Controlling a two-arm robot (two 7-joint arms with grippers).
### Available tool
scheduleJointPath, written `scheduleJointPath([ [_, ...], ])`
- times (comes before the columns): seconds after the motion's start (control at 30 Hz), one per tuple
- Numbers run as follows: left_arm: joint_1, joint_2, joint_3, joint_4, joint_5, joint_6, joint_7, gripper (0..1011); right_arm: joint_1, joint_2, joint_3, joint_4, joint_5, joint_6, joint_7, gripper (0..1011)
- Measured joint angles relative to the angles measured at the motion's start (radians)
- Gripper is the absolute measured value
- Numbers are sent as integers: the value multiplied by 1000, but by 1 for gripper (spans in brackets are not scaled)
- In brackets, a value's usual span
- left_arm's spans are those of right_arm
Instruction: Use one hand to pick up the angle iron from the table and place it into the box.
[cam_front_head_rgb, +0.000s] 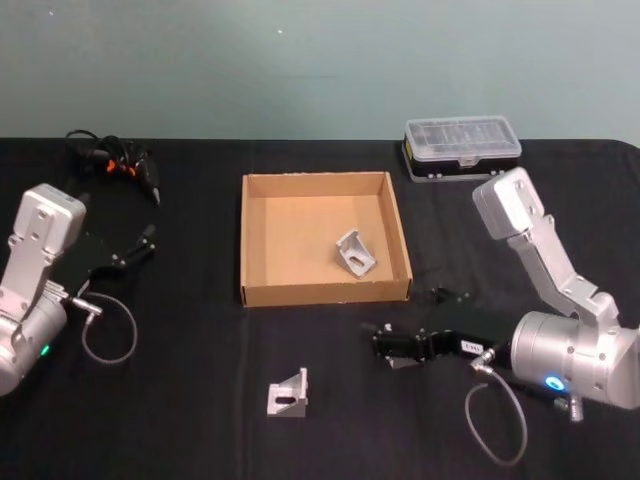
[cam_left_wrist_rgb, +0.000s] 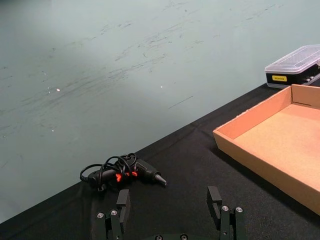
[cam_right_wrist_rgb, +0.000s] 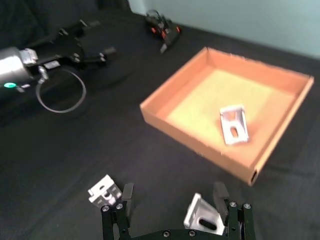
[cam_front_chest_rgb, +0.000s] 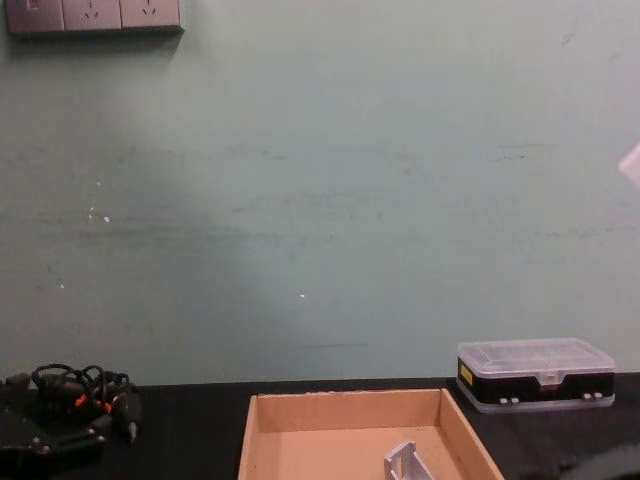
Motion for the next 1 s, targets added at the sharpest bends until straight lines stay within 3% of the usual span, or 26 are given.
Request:
scheduleJointPath([
  [0.4, 0, 0, 0, 0, 0, 0, 0, 1011, 24, -71, 16, 36, 49, 185, -127, 1000],
  [0.6, 0, 0, 0, 0, 0, 0, 0, 1011, 59, -76, -4, 53, 48, 219, -122, 1000],
  [1.0, 0, 0, 0, 0, 0, 0, 0, 1011, 127, -63, -70, 93, 0, 246, -63, 1000],
])
